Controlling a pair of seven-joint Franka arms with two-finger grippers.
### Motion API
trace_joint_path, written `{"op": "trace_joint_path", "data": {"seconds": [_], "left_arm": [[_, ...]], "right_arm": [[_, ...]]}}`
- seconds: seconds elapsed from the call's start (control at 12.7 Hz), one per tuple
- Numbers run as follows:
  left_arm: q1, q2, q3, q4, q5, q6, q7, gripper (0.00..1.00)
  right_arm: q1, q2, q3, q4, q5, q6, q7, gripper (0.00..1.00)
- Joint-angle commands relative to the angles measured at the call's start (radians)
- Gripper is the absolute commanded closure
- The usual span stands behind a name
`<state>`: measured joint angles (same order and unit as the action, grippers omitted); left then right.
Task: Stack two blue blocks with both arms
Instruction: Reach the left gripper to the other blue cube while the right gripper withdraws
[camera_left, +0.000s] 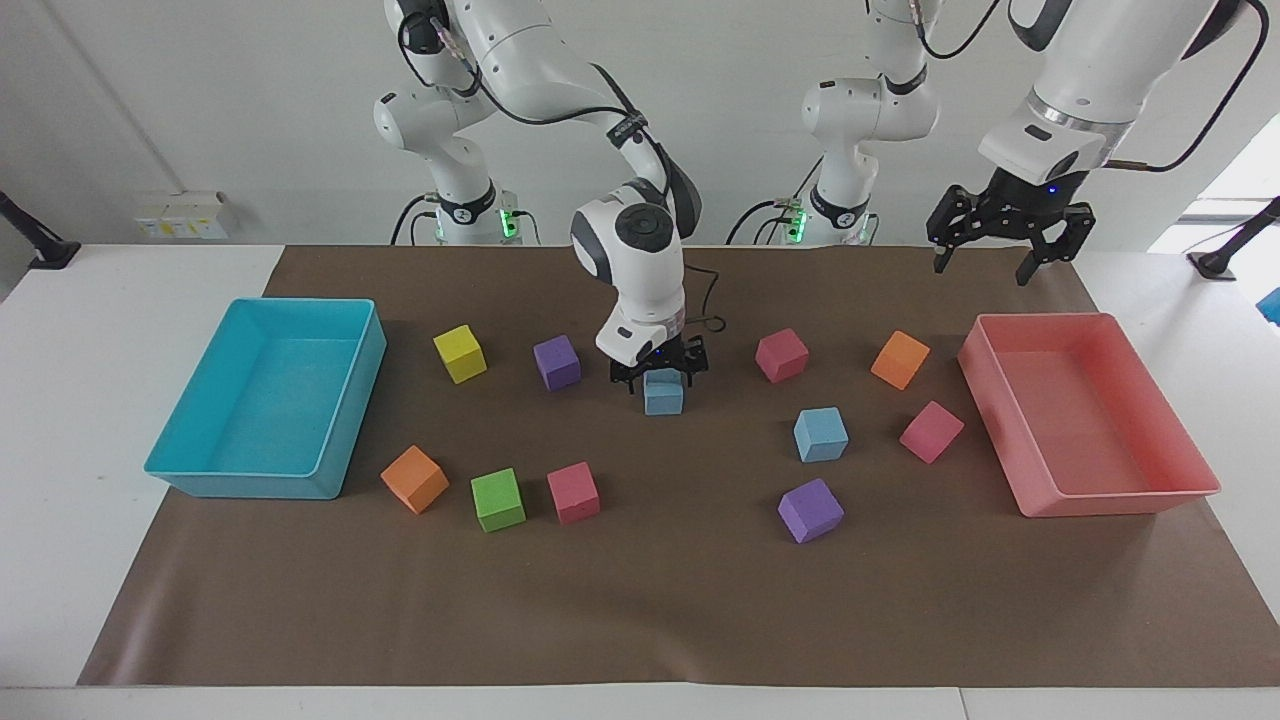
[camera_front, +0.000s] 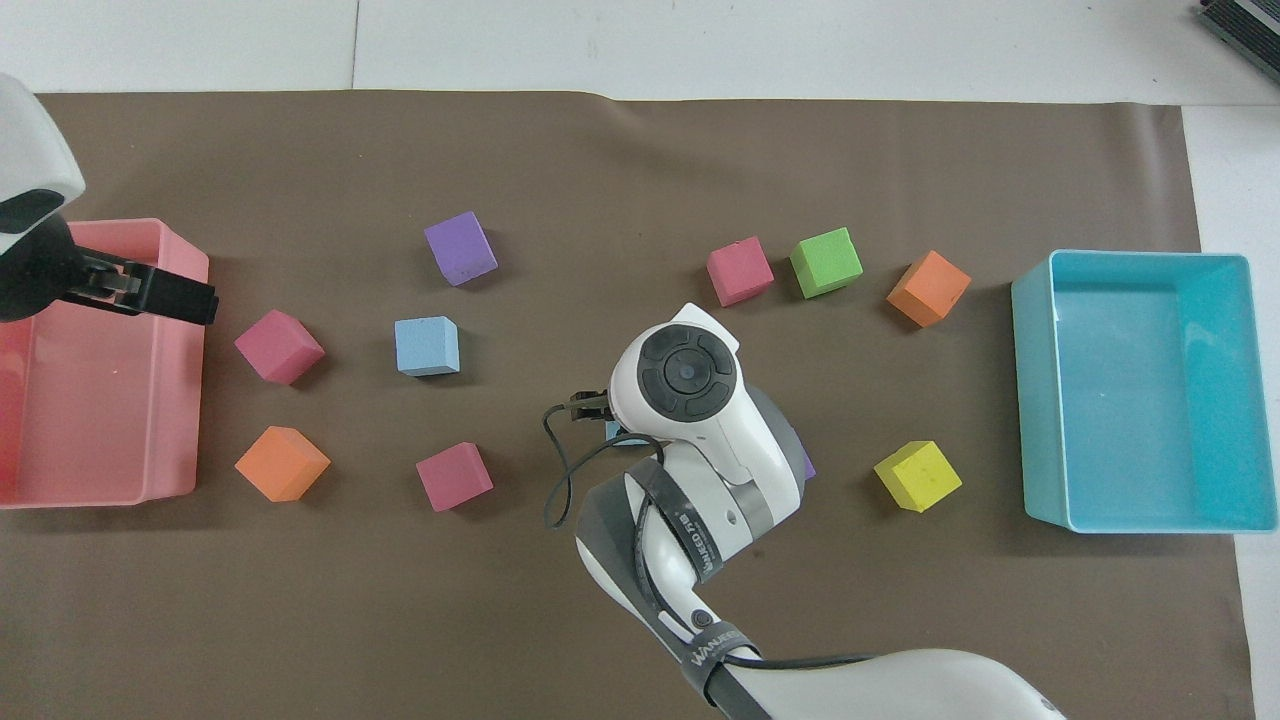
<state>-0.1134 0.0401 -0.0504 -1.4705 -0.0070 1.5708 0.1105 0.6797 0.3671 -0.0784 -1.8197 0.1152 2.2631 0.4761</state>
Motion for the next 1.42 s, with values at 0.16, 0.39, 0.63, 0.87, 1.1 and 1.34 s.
{"op": "trace_joint_path", "data": {"seconds": [0.16,0.39,0.63,0.87,1.1,1.34], "left_arm": [[-0.025,0.124,0.004,0.084,0.001,0.038,-0.061,0.0],[-0.043,0.17,0.003,0.084,0.005,0.103,-0.094,0.0],[-0.063,0.213,0.001,0.072,0.012,0.164,-0.142,0.0],[-0.078,0.228,0.001,0.006,0.012,0.279,-0.164,0.0],[-0.103,0.228,0.003,-0.098,0.013,0.383,-0.198,0.0],[-0.114,0.227,0.001,-0.197,0.027,0.489,-0.212,0.0]], "right_arm": [[-0.092,-0.131,0.006,-0.023,0.053,-0.077,-0.025,0.0],[-0.179,-0.171,0.006,-0.024,0.155,-0.135,-0.142,0.0],[-0.25,-0.169,0.005,-0.036,0.308,-0.132,-0.368,0.0],[-0.307,-0.152,0.005,-0.055,0.449,-0.148,-0.611,0.07],[-0.31,-0.114,0.005,-0.061,0.497,-0.134,-0.691,0.69],[-0.313,-0.07,0.005,-0.081,0.587,-0.091,-0.737,1.0]]}}
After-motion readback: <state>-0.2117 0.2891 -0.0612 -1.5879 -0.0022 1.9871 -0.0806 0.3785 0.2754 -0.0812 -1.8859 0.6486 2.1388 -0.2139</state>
